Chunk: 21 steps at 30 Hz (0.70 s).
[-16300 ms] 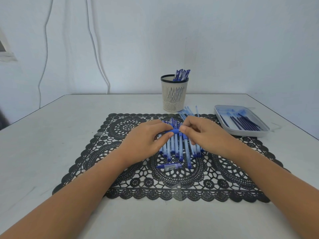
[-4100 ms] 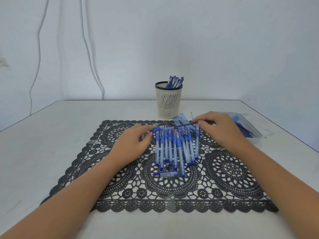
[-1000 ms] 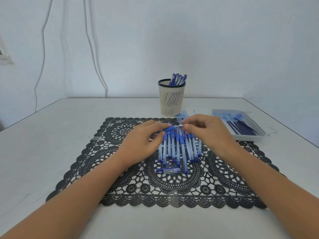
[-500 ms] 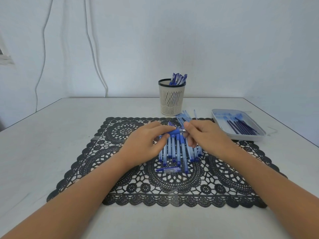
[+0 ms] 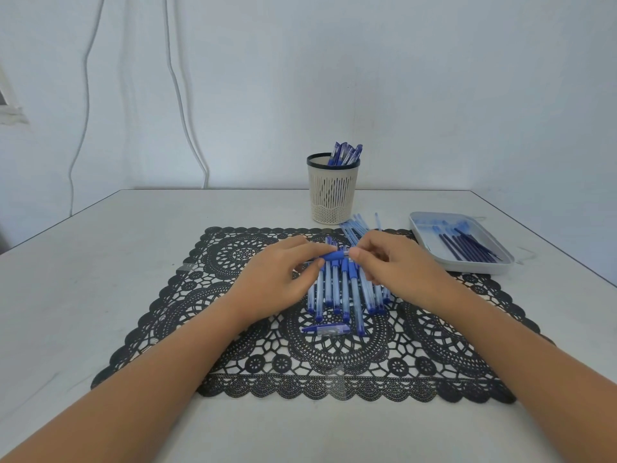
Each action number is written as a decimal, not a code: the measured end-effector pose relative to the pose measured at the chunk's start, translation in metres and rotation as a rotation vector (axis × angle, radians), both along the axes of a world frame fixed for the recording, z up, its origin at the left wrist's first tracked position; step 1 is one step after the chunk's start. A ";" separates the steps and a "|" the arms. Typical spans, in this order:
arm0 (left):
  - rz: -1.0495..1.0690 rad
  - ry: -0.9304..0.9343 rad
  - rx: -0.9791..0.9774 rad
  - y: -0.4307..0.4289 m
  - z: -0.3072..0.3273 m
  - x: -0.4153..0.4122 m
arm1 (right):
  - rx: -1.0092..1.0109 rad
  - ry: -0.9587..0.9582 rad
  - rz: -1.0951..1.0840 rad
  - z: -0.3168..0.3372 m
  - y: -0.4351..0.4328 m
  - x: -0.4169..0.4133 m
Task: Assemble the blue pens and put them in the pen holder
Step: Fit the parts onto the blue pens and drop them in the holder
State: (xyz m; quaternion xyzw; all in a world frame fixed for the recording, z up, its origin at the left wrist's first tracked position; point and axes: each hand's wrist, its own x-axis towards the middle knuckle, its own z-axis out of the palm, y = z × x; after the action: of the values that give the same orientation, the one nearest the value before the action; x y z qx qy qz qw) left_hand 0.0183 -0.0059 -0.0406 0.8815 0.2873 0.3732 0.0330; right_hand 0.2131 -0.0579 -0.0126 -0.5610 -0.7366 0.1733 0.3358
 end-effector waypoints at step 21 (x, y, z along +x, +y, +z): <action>0.164 0.111 0.018 0.006 -0.001 -0.005 | 0.045 -0.423 -0.047 0.005 -0.012 -0.015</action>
State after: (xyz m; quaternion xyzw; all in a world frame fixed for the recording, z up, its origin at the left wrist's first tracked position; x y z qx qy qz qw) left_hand 0.0135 -0.0001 -0.0421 0.8747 0.3565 0.3277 -0.0214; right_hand 0.1979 -0.0697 -0.0074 -0.5943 -0.7810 0.0273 0.1902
